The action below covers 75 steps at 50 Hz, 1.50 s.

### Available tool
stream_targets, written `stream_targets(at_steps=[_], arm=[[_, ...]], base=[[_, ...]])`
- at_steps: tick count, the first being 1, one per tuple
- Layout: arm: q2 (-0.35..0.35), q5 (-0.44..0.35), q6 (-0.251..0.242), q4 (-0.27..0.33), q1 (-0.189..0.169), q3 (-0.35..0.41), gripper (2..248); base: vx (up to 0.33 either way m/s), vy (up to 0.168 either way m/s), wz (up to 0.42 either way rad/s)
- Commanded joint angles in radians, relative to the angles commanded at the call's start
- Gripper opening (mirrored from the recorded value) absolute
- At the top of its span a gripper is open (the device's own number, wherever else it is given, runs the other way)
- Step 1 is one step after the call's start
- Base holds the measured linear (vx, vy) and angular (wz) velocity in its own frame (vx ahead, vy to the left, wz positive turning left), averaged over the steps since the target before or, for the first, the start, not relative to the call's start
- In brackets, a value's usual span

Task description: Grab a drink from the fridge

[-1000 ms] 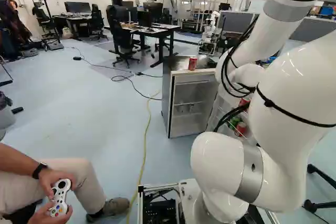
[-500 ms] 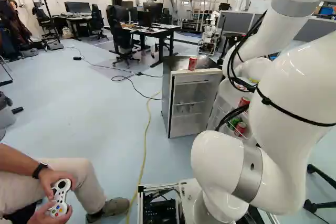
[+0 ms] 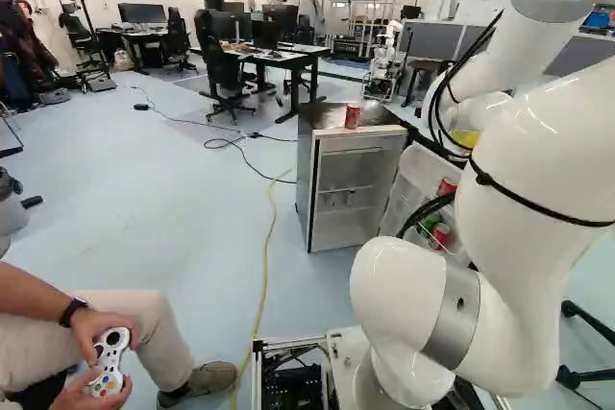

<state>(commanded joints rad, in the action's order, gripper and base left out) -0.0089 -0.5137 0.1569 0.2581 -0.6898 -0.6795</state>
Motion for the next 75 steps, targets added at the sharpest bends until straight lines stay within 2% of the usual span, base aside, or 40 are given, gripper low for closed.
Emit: stream_targets(at_steps=[32, 75], arm=[[-0.04, 0.205, 0.0, -0.056, -0.075, -0.113, 247], [-0.191, 0.501, 0.0, -0.133, -0.164, -0.281, 247]], base=[[0.0, 0.0, 0.0], [0.0, 0.0, 0.0]])
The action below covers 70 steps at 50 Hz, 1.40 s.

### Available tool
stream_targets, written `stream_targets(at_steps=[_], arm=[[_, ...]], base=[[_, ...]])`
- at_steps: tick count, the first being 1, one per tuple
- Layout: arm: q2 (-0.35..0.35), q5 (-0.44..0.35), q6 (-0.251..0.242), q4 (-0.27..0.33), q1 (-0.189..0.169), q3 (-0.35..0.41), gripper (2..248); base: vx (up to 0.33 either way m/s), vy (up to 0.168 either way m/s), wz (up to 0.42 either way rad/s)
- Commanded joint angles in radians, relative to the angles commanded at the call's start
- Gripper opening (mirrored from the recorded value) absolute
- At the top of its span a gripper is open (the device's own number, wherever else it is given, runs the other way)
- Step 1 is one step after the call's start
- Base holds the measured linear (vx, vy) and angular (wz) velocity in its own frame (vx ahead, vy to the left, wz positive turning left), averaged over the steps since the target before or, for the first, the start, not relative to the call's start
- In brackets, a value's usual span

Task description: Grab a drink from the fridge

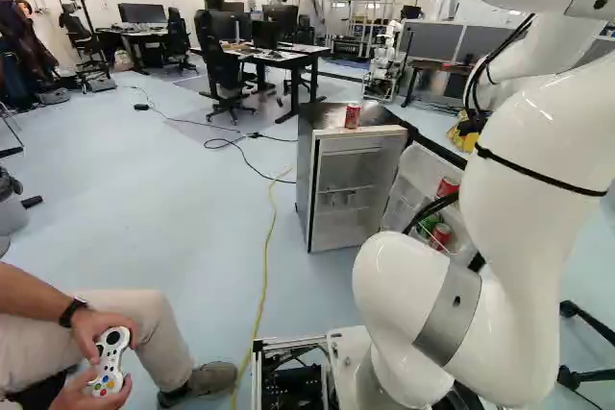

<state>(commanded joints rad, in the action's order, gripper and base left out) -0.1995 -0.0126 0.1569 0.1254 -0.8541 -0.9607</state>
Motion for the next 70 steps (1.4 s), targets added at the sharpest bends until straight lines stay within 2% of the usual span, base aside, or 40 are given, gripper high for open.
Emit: stream_targets(at_steps=[17, 45, 70], arm=[[-0.076, 0.122, 0.0, -0.03, -0.019, -0.088, 247], [-0.207, 0.335, 0.0, -0.083, -0.003, -0.25, 247], [-0.315, 0.527, 0.0, -0.211, 0.016, -0.394, 247]], base=[[0.0, 0.0, 0.0], [0.0, 0.0, 0.0], [0.0, 0.0, 0.0]])
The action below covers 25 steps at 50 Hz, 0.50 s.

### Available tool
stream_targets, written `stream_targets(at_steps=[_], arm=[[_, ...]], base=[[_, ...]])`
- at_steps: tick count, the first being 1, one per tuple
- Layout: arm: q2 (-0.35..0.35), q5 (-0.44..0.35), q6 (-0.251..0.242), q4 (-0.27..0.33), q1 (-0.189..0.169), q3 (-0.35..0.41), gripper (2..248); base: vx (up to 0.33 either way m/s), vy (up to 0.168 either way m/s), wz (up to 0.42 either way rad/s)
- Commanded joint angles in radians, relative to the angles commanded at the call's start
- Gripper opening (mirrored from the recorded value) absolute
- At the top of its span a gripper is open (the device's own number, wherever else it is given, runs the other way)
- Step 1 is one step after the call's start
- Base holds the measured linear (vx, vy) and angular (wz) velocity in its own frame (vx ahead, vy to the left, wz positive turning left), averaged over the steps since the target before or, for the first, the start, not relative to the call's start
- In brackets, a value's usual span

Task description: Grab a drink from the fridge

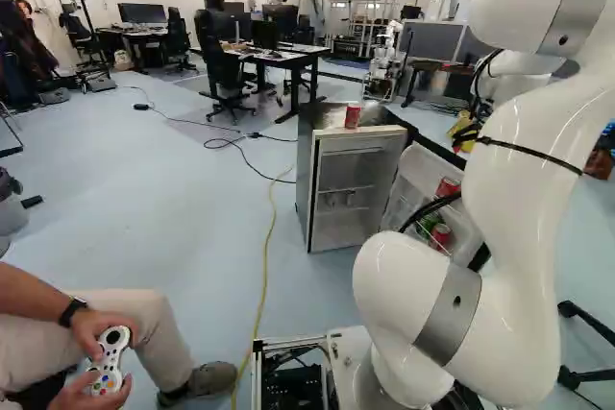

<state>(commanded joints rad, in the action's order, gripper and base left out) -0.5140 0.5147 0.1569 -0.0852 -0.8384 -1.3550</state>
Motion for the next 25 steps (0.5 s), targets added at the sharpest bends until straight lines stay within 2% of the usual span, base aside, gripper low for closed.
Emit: stream_targets(at_steps=[14, 25], arm=[[-0.06, 0.101, 0.0, -0.084, -0.003, -0.084, 247], [-0.104, 0.121, 0.0, -0.1, -0.012, -0.149, 247]], base=[[0.0, 0.0, 0.0], [0.0, 0.0, 0.0]])
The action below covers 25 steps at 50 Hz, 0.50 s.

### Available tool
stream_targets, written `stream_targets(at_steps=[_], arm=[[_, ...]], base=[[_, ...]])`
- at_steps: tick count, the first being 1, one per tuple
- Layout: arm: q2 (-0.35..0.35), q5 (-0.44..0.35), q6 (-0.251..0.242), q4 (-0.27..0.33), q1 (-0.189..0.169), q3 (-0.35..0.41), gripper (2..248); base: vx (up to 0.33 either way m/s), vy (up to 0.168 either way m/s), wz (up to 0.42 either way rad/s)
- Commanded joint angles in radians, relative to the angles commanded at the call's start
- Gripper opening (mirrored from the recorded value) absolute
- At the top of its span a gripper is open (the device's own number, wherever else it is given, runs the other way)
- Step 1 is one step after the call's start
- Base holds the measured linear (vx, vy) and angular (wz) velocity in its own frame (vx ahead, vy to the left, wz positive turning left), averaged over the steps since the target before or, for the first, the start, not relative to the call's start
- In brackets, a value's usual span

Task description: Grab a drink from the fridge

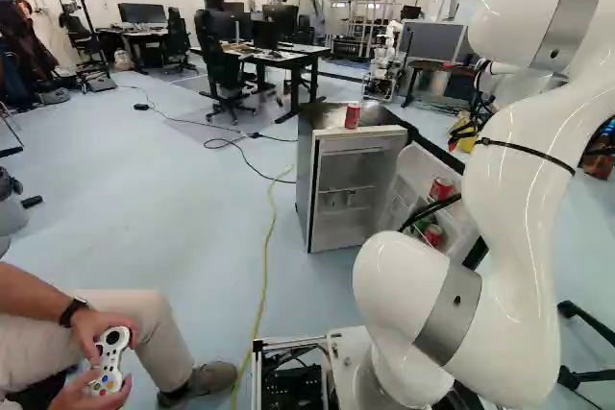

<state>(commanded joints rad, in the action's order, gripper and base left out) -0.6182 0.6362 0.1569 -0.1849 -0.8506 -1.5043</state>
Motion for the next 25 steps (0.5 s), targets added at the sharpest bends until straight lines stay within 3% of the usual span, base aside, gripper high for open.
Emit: stream_targets(at_steps=[14, 25], arm=[[-0.048, 0.001, 0.0, -0.001, -0.019, -0.07, 247], [-0.058, 0.001, 0.0, -0.001, -0.025, -0.084, 247]], base=[[0.0, 0.0, 0.0], [0.0, 0.0, 0.0]])
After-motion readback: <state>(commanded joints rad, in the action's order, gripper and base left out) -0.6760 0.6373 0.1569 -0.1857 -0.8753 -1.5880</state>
